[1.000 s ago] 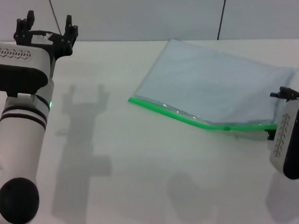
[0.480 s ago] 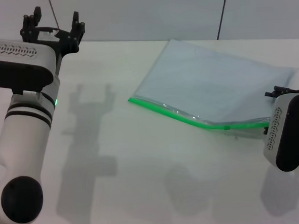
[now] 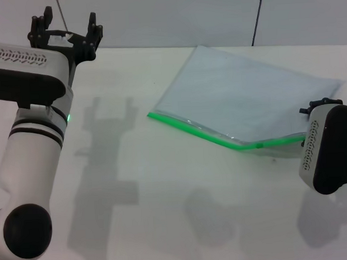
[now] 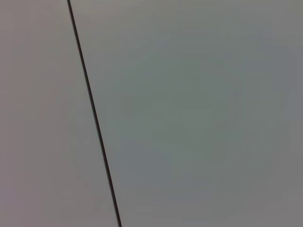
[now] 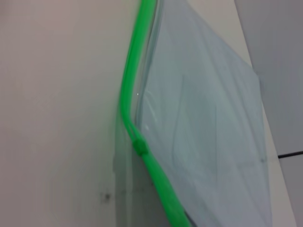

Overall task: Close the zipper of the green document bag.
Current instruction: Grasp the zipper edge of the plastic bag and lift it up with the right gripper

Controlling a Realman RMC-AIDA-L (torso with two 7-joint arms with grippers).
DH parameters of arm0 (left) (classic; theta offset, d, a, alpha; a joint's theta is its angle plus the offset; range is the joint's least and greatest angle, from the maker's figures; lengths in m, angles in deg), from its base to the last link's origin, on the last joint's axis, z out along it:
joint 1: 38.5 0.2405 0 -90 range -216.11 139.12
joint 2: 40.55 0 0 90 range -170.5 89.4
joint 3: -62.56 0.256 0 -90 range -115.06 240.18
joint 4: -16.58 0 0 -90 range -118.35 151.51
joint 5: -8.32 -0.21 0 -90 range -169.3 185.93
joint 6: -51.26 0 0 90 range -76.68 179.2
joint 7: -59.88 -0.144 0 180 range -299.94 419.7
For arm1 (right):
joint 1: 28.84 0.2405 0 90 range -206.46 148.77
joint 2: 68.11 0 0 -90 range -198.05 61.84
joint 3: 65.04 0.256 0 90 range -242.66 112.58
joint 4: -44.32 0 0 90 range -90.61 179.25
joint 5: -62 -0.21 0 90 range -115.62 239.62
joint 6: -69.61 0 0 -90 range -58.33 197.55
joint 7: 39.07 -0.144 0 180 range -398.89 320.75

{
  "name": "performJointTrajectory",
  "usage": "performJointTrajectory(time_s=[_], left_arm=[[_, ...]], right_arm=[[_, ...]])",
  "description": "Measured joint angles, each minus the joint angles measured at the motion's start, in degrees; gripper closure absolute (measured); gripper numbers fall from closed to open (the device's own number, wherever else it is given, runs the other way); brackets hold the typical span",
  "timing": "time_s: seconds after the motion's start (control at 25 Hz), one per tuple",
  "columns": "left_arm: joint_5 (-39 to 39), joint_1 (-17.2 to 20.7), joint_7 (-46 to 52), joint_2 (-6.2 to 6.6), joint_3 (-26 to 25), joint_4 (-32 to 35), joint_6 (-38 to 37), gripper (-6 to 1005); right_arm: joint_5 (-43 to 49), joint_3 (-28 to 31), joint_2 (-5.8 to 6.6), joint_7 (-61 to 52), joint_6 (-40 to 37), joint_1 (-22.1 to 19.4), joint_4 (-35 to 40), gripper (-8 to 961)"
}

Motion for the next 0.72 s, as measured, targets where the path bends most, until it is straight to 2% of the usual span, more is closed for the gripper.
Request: performJointTrajectory(time_s=[0.12, 0.32, 0.56, 0.72], left_arm=[[0.0, -0.1, 0.0, 0.0, 0.0, 0.0, 0.0, 184], [-0.2, -0.1, 0.0, 0.2, 0.4, -1.2, 1.3, 183], [-4.3, 0.2, -1.4, 2.32, 1.1, -5.3, 8.5, 184], [-8.3, 0.2, -4.3, 3.59, 1.1, -8.7, 16.9, 184]], right_arm=[[0.0, -0.3, 0.02, -0.2, 0.0, 0.5, -0.2, 431], [-0.1, -0.6, 0.05, -3.0, 0.0, 1.2, -0.3, 588], [-0.1, 1.2, 0.28, -5.7, -2.1, 0.5, 4.8, 779], [-0.1, 2.9, 0.27, -6.4, -3.7, 0.1, 7.8, 811]])
